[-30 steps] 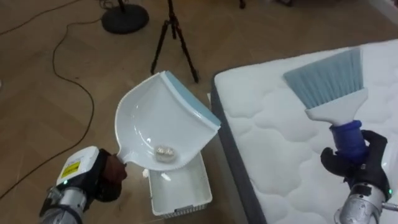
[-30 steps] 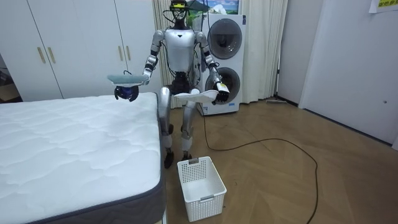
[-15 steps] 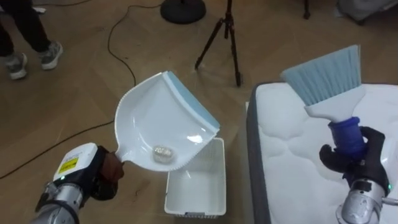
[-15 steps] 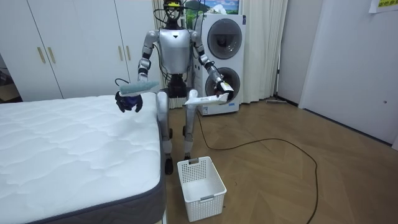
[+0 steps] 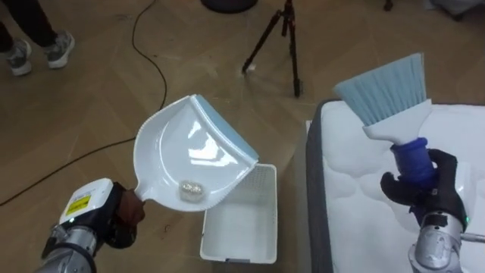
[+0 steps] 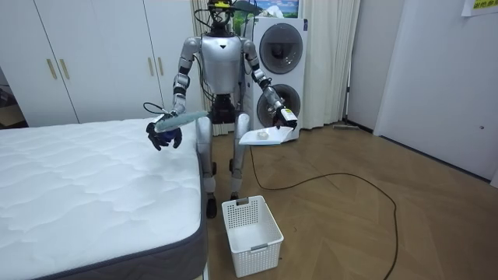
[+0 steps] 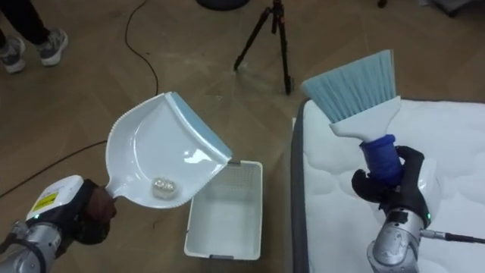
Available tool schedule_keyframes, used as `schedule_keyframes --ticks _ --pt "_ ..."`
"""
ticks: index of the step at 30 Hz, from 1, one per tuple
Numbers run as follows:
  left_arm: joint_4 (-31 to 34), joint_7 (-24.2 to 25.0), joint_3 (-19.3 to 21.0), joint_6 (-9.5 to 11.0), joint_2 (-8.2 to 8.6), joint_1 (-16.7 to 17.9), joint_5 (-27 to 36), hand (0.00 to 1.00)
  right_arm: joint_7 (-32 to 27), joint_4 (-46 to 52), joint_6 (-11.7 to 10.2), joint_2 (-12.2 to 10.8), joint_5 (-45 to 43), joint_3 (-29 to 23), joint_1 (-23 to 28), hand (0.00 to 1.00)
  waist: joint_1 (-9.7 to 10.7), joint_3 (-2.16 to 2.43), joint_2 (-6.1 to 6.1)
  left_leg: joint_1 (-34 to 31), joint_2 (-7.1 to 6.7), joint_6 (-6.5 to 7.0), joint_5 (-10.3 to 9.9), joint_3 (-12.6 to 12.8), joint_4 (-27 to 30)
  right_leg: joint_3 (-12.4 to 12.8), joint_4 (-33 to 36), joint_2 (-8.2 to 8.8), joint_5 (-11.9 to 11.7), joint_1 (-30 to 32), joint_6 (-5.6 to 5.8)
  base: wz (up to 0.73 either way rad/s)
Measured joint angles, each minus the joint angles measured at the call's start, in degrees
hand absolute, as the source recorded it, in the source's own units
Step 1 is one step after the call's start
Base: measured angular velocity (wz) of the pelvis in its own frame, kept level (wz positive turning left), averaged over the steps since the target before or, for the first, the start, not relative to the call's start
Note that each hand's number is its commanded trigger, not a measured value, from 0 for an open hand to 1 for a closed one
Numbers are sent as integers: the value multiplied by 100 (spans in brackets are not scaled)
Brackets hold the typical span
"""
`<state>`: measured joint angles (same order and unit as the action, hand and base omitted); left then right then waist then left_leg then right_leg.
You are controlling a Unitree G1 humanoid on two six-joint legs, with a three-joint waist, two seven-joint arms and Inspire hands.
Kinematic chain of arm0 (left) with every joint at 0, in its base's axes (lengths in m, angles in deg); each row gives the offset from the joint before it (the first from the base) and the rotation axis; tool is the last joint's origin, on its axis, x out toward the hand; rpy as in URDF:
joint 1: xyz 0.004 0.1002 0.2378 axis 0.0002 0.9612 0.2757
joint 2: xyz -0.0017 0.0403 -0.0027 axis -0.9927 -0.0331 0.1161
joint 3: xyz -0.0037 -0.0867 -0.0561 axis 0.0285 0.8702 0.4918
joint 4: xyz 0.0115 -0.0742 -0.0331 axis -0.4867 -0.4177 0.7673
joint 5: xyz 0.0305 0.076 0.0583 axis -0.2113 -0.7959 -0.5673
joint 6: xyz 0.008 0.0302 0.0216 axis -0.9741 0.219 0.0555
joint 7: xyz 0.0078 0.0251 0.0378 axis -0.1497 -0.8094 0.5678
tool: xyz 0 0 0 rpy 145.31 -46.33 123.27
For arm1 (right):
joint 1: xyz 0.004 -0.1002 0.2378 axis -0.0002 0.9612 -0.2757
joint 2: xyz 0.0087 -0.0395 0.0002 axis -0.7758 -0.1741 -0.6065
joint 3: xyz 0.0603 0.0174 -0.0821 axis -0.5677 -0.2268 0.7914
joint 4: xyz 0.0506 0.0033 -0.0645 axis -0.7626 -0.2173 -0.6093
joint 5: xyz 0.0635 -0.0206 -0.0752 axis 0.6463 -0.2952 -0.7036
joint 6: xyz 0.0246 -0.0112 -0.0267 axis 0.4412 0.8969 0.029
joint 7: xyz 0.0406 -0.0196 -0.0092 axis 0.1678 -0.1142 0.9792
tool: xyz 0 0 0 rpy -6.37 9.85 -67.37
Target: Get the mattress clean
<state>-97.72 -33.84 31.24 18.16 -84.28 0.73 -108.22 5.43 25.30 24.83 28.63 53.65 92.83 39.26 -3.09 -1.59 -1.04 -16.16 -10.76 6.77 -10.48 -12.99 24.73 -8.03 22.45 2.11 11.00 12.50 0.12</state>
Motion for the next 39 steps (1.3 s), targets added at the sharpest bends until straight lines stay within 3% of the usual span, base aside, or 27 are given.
schedule_keyframes --ticks 3,7,11,13,16,20,23,24,26,27,30,39 --pt "-235 -16 -1 51 -78 -325 -1 100 -46 -286 -52 4 0 -11 -279 0 110 -35 -91 -170 -12 129 80 -24 -40 -13 26 23 2 202 -3 4" --pt "-649 -28 -151 69 -307 -773 -1 100 -103 -685 -170 51 0 -2 -500 0 156 -45 -172 -288 -22 166 123 56 -92 -87 167 101 45 427 -23 -7" --pt "-852 -63 -376 146 -602 -956 8 100 -108 -1100 -303 132 -4 11 -676 0 283 -60 -218 -455 -101 179 131 193 -36 -66 471 238 207 702 12 -4" --pt "-961 -64 -468 133 -680 -1004 7 100 -139 -1212 -303 142 -6 11 -678 0 304 -69 -244 -547 -119 177 129 331 -45 -45 662 308 257 899 34 -9" --pt "-966 -57 -509 123 -770 -1116 5 100 -186 -1270 -303 184 -6 10 -702 0 352 -94 -307 -788 -160 175 129 347 9 -50 858 372 279 1193 47 3" --pt "-971 -58 -544 83 -938 -1326 -2 100 -260 -1305 -304 208 -165 13 -737 0 417 -94 -386 -1013 -200 136 144 352 60 12 971 399 306 1446 47 5" --pt "-979 -57 -626 -7 -1090 -1511 -15 100 -267 -1308 -310 209 -285 12 -746 0 491 -98 -401 -1174 -184 -116 133 426 31 -13 945 423 311 1543 38 13" --pt "-984 -57 -629 -34 -1102 -1562 -24 100 -303 -1308 -307 225 -349 9 -744 0 547 -99 -402 -1252 -142 -354 129 625 5 -33 934 469 318 1584 25 23" --pt "-988 -40 -642 -54 -1110 -1618 -136 100 -335 -1308 -307 238 -438 8 -740 0 614 -98 -440 -1352 10 -458 128 1088 -17 -79 925 489 322 1633 18 24" --pt "-1014 -31 -718 -77 -1127 -1703 -138 100 -337 -1309 -306 239 -436 10 -736 0 624 -101 -454 -1401 50 -454 131 1197 -5 -82 924 479 325 1666 15 18" --pt "-1169 -30 -977 -82 -1145 -1922 -199 100 -338 -1309 -306 239 -438 29 -748 0 608 -121 -491 -1424 52 -442 138 1202 -3 -72 930 477 325 1691 15 5" --pt "-1160 65 -1373 -91 -1372 -2023 -635 100 -405 -1317 -309 232 -533 254 -742 0 668 -136 -569 -1485 11 -225 266 1185 -64 -45 1047 503 347 1854 15 2"
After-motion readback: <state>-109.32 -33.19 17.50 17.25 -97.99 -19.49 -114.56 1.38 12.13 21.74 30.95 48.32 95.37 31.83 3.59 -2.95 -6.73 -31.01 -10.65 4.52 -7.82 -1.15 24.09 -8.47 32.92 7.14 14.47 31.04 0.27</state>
